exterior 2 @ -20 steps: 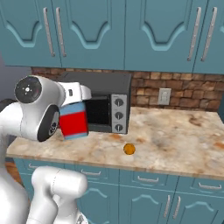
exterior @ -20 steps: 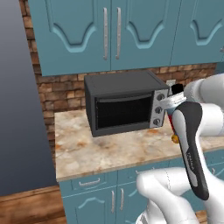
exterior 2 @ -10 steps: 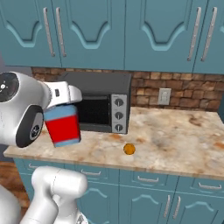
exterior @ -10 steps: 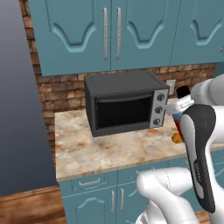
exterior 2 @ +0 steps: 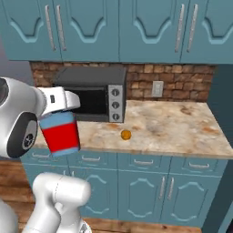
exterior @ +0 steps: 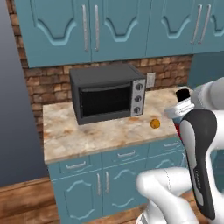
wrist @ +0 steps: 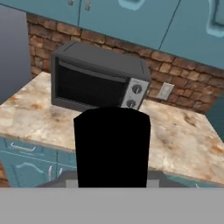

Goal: Place the beer and liquor on the top shelf of the fridge to keep them out of children's reach, and place the orange on lower shelves for easy access.

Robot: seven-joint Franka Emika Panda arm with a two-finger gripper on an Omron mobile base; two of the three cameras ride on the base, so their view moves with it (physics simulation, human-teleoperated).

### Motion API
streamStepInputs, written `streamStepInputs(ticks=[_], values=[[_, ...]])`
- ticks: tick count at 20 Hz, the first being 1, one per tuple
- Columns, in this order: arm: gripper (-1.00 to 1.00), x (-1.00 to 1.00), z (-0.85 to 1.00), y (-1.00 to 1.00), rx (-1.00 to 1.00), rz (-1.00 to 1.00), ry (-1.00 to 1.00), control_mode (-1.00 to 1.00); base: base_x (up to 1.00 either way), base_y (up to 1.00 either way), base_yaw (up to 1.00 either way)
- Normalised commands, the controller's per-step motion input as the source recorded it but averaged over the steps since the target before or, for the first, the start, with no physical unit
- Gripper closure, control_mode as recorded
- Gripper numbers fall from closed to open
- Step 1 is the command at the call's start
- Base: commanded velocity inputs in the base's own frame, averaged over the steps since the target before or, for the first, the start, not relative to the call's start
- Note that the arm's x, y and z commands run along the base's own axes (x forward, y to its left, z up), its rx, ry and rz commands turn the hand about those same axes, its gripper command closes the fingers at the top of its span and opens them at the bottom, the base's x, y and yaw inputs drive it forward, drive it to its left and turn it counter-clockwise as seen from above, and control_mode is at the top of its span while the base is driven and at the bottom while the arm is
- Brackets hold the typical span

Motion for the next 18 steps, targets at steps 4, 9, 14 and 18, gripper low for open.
streamStepInputs(ticks=[4, 9, 14, 18], values=[[1.0, 0.0, 0.0, 0.0, 0.0, 0.0, 0.0, 1.0, -0.36, -0.95, -0.52], [1.0, 0.0, 0.0, 0.0, 0.0, 0.0, 0.0, 1.0, 0.0, -0.86, -0.62], [1.0, 0.0, 0.0, 0.0, 0.0, 0.0, 0.0, 1.0, 0.03, -0.89, -0.58], [1.0, 0.0, 0.0, 0.0, 0.0, 0.0, 0.0, 1.0, 0.21, -0.99, -0.53]])
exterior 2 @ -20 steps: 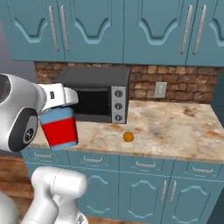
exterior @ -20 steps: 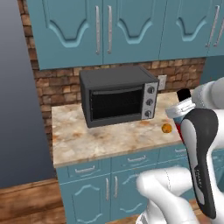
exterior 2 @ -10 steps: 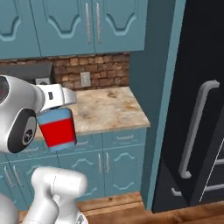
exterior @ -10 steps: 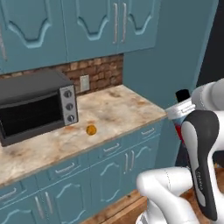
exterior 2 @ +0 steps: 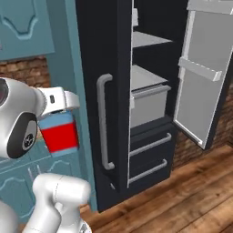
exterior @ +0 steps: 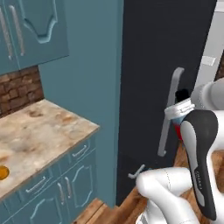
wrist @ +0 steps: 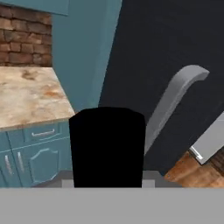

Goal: Place the beer and liquor on the top shelf of the fridge to keep them out of children's reach, and place the orange on lower shelves for easy access.

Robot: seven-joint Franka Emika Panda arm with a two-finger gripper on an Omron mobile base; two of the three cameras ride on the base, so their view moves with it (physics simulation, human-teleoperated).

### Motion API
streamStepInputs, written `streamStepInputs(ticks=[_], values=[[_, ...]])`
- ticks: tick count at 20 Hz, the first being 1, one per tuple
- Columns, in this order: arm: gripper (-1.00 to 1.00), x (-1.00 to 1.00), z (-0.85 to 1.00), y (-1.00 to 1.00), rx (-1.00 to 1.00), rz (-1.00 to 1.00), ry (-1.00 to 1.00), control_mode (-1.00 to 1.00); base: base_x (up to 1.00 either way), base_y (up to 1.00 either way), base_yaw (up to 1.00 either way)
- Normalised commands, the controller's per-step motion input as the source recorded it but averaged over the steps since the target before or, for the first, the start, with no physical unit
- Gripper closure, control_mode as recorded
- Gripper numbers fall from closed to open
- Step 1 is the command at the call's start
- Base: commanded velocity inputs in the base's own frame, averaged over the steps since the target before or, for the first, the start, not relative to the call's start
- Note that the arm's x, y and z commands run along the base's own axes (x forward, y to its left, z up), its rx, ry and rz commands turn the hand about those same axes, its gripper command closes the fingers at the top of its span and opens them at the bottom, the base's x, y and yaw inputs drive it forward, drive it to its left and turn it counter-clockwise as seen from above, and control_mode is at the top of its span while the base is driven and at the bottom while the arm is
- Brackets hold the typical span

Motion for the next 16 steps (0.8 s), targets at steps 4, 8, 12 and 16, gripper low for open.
streamStepInputs(ticks=[4, 8, 12, 16], values=[[1.0, 0.0, 0.0, 0.0, 0.0, 0.0, 0.0, 1.0, 0.35, -1.0, -0.4], [1.0, 0.0, 0.0, 0.0, 0.0, 0.0, 0.0, 1.0, 0.4, -1.0, -0.2], [1.0, 0.0, 0.0, 0.0, 0.0, 0.0, 0.0, 1.0, 0.52, -0.86, 0.01], [1.0, 0.0, 0.0, 0.0, 0.0, 0.0, 0.0, 1.0, 0.46, -0.81, 0.29]])
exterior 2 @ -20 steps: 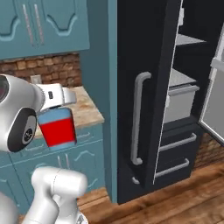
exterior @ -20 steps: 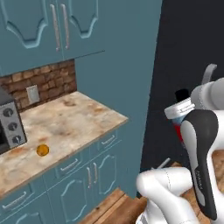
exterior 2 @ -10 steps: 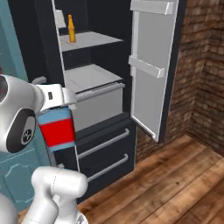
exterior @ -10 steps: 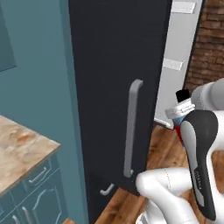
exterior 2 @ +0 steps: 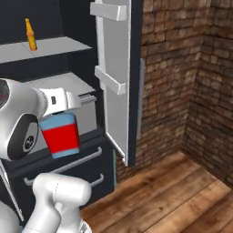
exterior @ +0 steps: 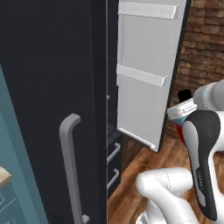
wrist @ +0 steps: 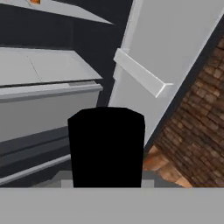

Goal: Place the beer and liquor on the top shelf of the fridge to keep them out of children's reach, and place the orange on lower shelves for easy access.

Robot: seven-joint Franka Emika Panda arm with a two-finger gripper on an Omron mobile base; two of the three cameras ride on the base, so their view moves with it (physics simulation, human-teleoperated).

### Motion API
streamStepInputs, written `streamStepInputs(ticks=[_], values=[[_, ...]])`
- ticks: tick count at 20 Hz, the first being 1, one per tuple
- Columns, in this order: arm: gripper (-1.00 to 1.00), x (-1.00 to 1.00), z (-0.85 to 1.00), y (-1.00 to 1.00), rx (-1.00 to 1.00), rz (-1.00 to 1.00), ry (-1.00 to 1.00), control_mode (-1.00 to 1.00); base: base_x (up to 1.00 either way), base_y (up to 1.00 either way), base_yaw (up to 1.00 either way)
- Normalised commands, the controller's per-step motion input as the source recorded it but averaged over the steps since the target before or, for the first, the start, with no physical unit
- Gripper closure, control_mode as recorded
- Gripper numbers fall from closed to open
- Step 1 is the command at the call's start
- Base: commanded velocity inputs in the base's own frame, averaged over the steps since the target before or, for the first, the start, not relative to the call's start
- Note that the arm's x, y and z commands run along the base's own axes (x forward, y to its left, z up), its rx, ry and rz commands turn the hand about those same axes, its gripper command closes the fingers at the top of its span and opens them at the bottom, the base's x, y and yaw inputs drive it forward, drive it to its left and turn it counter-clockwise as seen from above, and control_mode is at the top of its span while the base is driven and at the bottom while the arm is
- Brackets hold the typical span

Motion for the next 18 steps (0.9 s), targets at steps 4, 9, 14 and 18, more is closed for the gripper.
streamStepInputs(ticks=[4, 9, 14, 18], values=[[1.0, 0.0, 0.0, 0.0, 0.0, 0.0, 0.0, 1.0, 0.36, -0.56, 0.53], [1.0, 0.0, 0.0, 0.0, 0.0, 0.0, 0.0, 1.0, 0.28, -0.35, 0.62], [1.0, 0.0, 0.0, 0.0, 0.0, 0.0, 0.0, 1.0, 0.36, -0.1, 0.52], [1.0, 0.0, 0.0, 0.0, 0.0, 0.0, 0.0, 1.0, 0.5, -0.08, 0.38]])
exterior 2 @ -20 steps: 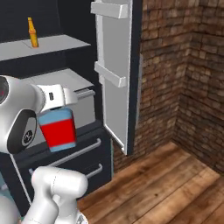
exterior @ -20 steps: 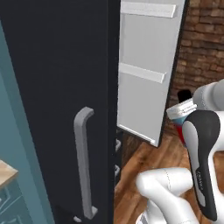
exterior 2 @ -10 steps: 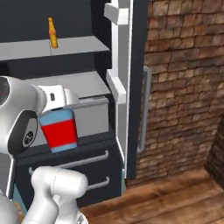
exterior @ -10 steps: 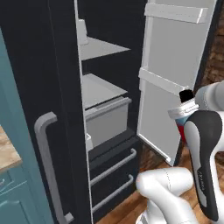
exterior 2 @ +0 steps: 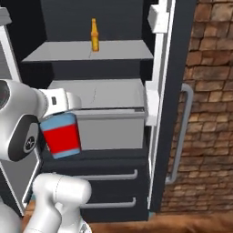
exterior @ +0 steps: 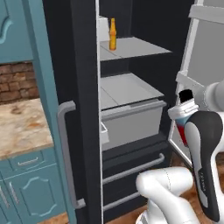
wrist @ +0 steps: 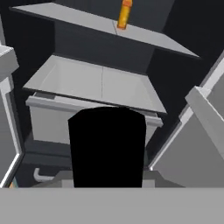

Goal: Place the beer and liquor on the top shelf of the fridge to keep them out of children's reach, and place the orange on lower shelves for easy access.

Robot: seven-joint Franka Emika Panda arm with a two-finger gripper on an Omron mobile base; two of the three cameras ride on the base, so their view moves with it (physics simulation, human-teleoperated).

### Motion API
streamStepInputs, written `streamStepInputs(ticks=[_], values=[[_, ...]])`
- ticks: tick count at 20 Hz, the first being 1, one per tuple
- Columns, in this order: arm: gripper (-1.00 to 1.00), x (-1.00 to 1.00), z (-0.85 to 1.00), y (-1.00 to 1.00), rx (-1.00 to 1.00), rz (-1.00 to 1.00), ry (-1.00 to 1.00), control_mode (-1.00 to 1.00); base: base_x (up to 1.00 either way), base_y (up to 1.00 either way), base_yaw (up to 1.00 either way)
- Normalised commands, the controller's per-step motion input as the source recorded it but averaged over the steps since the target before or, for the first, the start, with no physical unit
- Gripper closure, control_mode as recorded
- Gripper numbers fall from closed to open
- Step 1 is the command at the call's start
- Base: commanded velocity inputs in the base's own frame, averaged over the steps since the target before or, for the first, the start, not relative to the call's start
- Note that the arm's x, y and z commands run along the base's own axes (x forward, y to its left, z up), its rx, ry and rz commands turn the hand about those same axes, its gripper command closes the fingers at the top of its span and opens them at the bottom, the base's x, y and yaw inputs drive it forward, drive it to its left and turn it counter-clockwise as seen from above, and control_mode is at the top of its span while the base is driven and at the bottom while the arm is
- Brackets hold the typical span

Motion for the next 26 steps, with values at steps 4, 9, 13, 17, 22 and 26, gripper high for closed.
streamStepInputs(ticks=[4, 9, 13, 17, 22, 26], values=[[1.0, 0.0, 0.0, 0.0, 0.0, 0.0, 0.0, 1.0, 0.64, -0.3, 0.32], [1.0, 0.0, 0.0, 0.0, 0.0, 0.0, 0.0, 1.0, 0.65, -0.4, 0.24], [1.0, 0.0, 0.0, 0.0, 0.0, 0.0, 0.0, 1.0, 0.56, -0.34, 0.18], [1.0, 0.04, 0.0, -0.02, 0.06, 0.08, -0.19, -1.0, 0.08, -0.03, 0.04], [1.0, 0.0, 0.1, 0.0, 0.04, 0.01, -0.26, -1.0, 0.0, 0.0, 0.0], [1.0, 0.0, 0.39, 0.0, 0.05, 0.0, -0.23, -1.0, 0.0, 0.0, 0.0]])
